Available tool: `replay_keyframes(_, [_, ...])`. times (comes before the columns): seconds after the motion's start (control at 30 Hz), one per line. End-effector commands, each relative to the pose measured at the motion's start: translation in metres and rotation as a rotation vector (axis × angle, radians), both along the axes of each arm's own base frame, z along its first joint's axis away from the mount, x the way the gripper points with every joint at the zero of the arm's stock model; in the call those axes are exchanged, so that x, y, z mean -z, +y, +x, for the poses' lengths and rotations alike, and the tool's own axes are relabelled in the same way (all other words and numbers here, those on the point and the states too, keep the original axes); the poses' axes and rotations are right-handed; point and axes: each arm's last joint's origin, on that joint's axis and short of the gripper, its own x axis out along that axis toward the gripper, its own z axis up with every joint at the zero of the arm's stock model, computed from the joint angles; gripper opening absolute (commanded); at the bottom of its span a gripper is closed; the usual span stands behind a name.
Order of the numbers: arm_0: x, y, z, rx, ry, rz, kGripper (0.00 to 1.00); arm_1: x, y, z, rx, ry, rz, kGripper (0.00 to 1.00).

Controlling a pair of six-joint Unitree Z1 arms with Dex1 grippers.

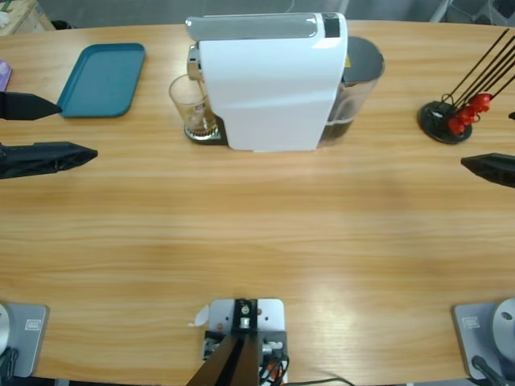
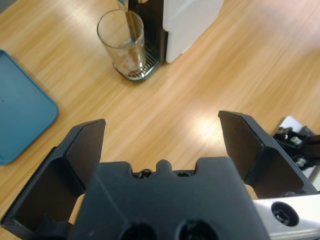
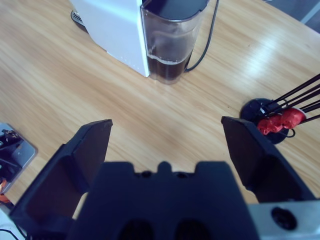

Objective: Pour coffee

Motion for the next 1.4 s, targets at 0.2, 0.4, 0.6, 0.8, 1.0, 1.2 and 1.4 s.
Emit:
replay_keyframes(0.2, [0.0050,0.0010,-0.0047,0.026,0.027,0.017,1.000,0.0091,-0.0006,-0.0018,-0.007,0.004,-0.011,1.000])
replay_keyframes(0.4, [0.0040,0.0005,-0.0042,0.026,0.025,0.015,1.000,0.0091,0.0001,-0.0012,-0.014,0.005,-0.015,0.996])
replay_keyframes(0.6, [0.0050,-0.0024,-0.0038,0.057,0.046,-0.002,1.000,0.0093,0.0003,-0.0010,-0.015,0.007,-0.016,0.996])
replay_keyframes(0.8, [0.0065,-0.0069,0.0004,0.110,0.033,0.025,1.000,0.0093,0.0011,-0.0003,-0.020,0.010,-0.017,0.996])
replay_keyframes(1.0, [0.0050,-0.0045,-0.0047,0.176,-0.005,0.038,1.000,0.0092,0.0005,-0.0015,-0.025,0.008,-0.014,0.996])
replay_keyframes(1.2, [0.0054,-0.0039,-0.0027,0.184,-0.031,0.081,1.000,0.0089,-0.0014,-0.0040,-0.029,-0.001,-0.008,0.996])
replay_keyframes(1.4, [-0.0032,-0.0012,-0.0040,0.170,-0.110,0.061,0.990,0.0091,-0.0010,-0.0037,-0.030,0.001,-0.009,0.996])
